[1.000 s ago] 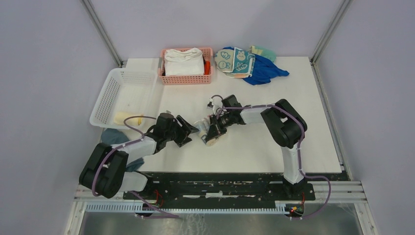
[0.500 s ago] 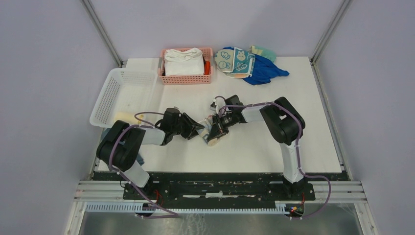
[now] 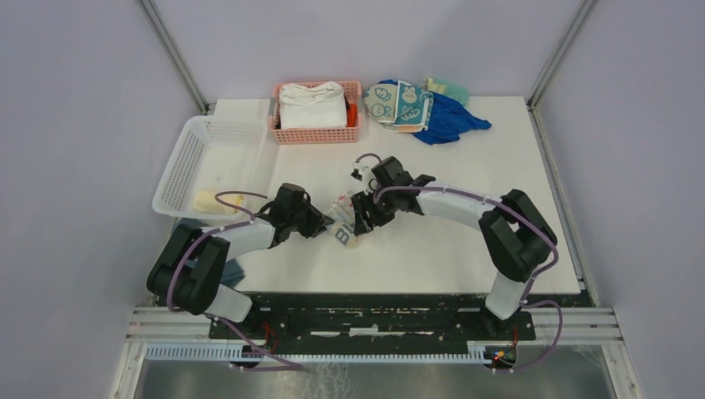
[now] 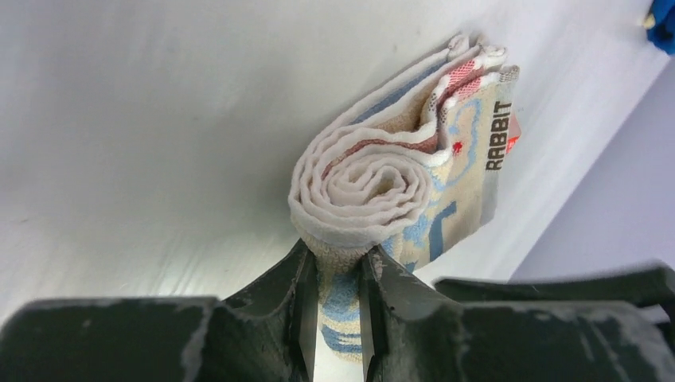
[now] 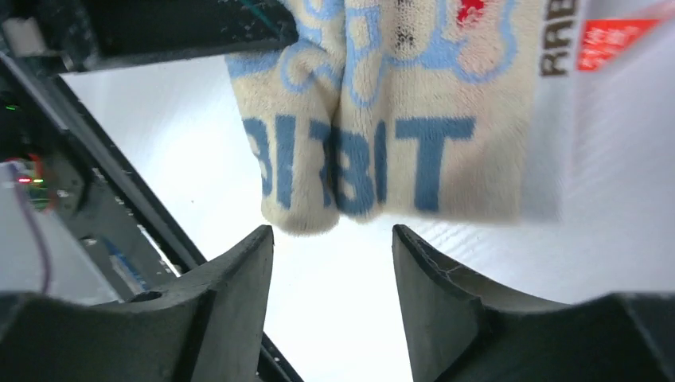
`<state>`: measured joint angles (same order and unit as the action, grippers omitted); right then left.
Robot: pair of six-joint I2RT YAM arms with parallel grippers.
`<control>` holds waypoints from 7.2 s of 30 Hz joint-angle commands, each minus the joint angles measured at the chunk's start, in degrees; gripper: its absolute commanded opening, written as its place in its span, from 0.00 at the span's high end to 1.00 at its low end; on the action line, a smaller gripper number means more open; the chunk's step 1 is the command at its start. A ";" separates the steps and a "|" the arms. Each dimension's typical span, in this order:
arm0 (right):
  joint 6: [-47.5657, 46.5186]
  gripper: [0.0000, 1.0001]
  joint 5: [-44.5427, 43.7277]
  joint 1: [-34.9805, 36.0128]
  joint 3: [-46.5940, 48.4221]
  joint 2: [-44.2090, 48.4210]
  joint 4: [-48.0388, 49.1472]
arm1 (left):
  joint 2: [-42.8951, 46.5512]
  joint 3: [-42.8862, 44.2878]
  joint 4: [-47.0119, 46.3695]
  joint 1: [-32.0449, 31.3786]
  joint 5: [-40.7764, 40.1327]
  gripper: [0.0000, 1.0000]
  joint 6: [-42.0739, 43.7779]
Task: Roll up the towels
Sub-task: Roll the towel at the center of the board.
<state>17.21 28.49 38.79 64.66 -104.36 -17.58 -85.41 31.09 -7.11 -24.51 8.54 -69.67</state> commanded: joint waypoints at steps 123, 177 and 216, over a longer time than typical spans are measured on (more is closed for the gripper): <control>10.13 0.93 23.11 -4.86 6.74 -24.76 5.26 | 7.78 -8.92 -9.99 1.67 7.02 0.30 -2.55; -24.26 0.41 -37.47 23.99 3.65 -5.04 0.65 | 4.11 -3.85 11.53 0.05 -3.61 0.65 -6.73; 10.03 0.99 31.21 0.29 11.21 -22.07 4.77 | 25.01 -17.46 -2.94 5.88 5.00 0.25 -4.73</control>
<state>17.74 54.30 40.42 76.38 -121.75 -18.00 -59.20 15.16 -5.13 -18.72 11.40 -73.30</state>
